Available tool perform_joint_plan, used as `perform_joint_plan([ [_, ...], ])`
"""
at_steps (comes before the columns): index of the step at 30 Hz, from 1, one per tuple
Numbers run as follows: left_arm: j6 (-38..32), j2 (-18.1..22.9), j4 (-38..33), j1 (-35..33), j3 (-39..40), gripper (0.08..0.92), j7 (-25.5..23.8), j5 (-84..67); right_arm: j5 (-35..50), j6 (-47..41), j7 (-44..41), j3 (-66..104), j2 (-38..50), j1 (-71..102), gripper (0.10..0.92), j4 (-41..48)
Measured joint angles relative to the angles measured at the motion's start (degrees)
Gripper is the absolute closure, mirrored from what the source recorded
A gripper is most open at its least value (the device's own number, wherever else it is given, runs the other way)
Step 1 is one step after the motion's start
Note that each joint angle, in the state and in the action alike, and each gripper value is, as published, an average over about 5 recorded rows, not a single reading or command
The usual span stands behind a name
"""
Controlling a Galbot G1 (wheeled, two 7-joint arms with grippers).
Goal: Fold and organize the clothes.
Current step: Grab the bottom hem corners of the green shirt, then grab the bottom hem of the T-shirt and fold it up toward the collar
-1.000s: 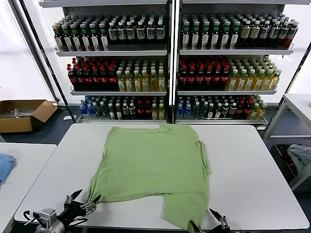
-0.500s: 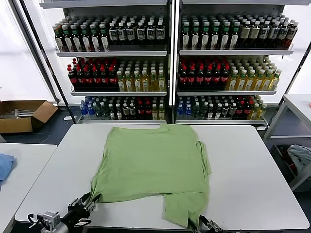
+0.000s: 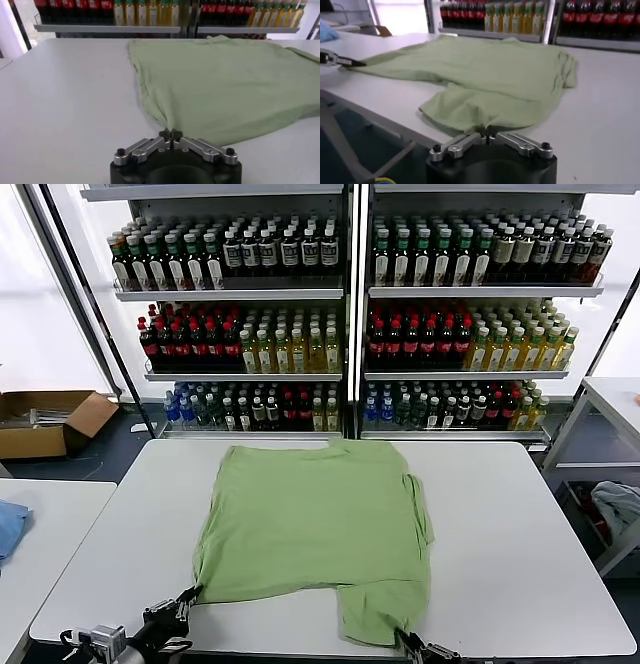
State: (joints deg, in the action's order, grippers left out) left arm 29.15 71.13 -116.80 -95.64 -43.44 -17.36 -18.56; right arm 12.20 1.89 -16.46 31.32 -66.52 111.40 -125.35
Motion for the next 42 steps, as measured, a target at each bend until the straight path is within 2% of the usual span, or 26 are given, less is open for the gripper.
perform_joint_plan([
  [14, 0.5, 2.52, -8.84, -6.45, -2.89, 0.912, 0.58, 1.88, 1.56, 12.19, -1.79, 3.34, 0.07, 10.8, 0.92, -2.71],
  [25, 1.6, 2.27, -15.0, -9.7, -4.08, 0.912, 0.14, 2.16, 4.52, 15.22, 0.21, 2.86, 0.23, 10.9, 0.92, -3.85],
  [32, 2.68, 2.02, -14.91, -6.67, -3.93, 0.912, 0.09, -0.39, 9.37, 12.47, 2.36, 2.34, 0.47, 3.52, 0.92, -3.08],
  [42, 3.12, 1.19, -9.86, 3.49, -2.54, 0.912, 1.27, -8.51, 15.06, 7.03, 5.78, -0.54, 2.63, -12.65, 0.92, 3.11],
])
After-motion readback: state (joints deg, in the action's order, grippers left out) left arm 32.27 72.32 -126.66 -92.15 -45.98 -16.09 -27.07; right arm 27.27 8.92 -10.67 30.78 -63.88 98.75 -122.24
